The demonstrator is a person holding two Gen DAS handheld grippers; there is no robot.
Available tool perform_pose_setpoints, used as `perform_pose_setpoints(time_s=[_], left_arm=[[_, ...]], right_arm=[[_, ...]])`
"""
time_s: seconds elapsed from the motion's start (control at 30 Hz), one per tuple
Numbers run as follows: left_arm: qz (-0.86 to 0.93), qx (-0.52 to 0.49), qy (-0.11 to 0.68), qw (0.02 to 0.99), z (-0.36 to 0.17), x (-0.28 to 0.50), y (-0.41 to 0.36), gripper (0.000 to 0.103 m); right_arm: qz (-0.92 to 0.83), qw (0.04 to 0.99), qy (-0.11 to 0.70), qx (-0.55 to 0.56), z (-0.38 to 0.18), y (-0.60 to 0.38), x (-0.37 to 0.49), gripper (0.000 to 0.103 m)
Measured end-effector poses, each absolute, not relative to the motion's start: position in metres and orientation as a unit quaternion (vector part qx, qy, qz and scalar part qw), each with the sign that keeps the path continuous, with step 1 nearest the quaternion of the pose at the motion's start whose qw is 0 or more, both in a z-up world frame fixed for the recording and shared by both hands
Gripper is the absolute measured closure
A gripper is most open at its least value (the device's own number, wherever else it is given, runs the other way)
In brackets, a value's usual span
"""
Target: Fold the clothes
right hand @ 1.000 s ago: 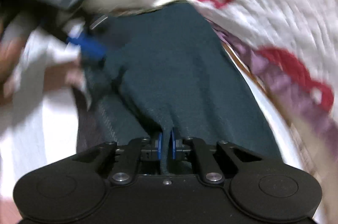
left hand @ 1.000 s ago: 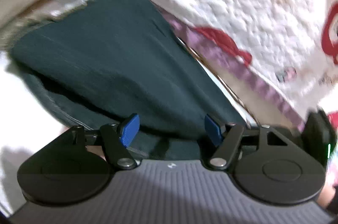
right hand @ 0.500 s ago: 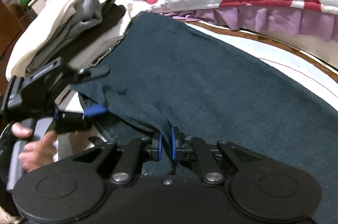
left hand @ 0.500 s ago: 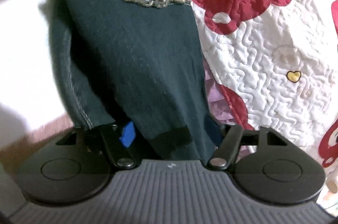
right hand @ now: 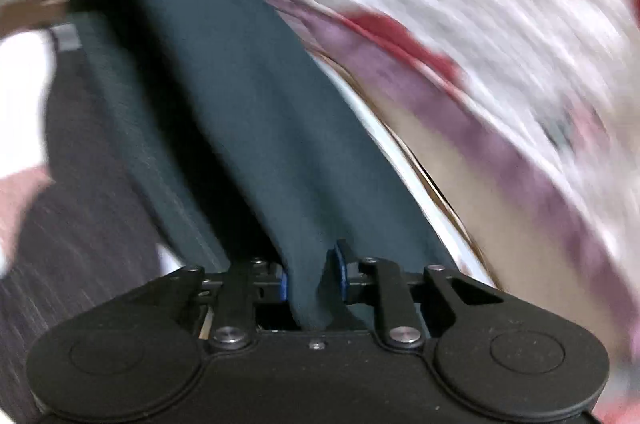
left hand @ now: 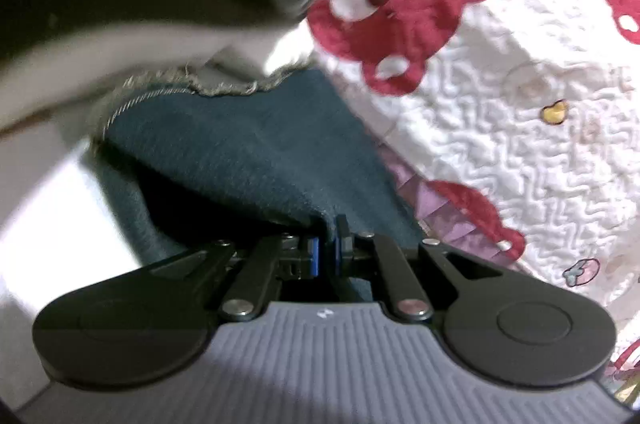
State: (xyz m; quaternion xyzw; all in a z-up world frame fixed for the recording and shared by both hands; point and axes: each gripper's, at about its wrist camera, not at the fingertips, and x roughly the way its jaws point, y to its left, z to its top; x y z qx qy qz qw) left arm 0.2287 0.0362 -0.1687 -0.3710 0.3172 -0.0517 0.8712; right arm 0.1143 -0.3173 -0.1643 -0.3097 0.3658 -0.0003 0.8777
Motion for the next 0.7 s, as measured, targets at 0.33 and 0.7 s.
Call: perform_pose_setpoints(time_s=[0.33, 0.7], left_arm=[[0.006, -0.288, 0.343, 0.894, -0.166, 0.230, 0.032, 0.083], [0.018, -0.221, 0.368, 0.903, -0.173, 0.228, 0.027, 0.086]], right_arm=[[-0.171, 0.884, 0.407, -0.156, -0.152, -0.438, 0.048, 0.076], [-0.238, 0.872, 0.347, -0.251, -0.154, -0.458, 0.017, 0.070]])
